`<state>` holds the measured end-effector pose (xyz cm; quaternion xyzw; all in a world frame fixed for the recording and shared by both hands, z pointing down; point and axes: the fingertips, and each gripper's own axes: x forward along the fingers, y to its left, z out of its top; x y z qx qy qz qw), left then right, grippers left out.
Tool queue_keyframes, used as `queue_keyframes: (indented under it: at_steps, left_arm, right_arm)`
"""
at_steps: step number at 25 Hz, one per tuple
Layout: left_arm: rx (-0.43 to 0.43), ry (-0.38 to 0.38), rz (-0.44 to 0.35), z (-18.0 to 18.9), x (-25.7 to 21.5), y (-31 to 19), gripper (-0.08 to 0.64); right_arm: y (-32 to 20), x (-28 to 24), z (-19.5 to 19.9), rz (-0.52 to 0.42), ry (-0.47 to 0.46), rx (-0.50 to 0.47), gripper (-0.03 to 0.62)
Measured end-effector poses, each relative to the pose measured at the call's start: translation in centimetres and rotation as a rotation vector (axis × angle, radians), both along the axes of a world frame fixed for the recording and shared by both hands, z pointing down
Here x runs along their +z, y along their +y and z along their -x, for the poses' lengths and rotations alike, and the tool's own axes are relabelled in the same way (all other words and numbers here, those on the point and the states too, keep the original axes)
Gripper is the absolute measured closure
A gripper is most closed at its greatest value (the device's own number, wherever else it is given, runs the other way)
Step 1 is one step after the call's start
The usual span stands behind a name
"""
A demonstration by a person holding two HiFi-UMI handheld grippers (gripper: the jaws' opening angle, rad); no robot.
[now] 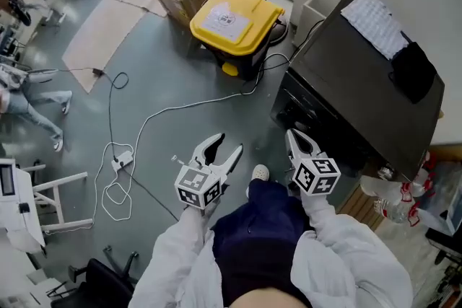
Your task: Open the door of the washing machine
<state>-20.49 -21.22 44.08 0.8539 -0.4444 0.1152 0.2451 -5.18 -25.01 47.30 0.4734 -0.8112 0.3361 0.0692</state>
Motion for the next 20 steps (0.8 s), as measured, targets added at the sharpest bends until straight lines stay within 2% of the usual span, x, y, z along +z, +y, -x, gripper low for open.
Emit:
queue_keyframes:
  at_steps: [4, 8, 13, 17, 20]
  left_arm:
    - [0.140, -0.035, 0.007, -2.2, 1.5, -4.3, 0.330]
    - [0.320, -0.091, 0.015, -5.4, 4.1, -7.3, 0.330]
    - [0.569, -0.120, 0.047, -10.6, 8.6, -8.4, 0.330]
    - [0.776, -0.195, 0.044, -13.3, 12.2, -8.9, 0.330]
    - [0.891, -0.238, 0.034, -15.0, 15.3, -9.0, 0.330]
  right_arm:
    - [-1.1, 1.8, -1.5, 0.034, 0.003, 0.060, 0.585]
    - [-0.9, 3.1, -3.6, 0.054, 0.011, 0.141, 0.585]
    - [0.9, 5.1, -6.6, 0.094, 0.042, 0.286, 0.585]
    - [1.6, 6.7, -7.7, 0.120, 0.074, 0.399, 0.585]
    - [2.6, 8.0, -8.3, 0.143, 0.095, 0.497, 0.585]
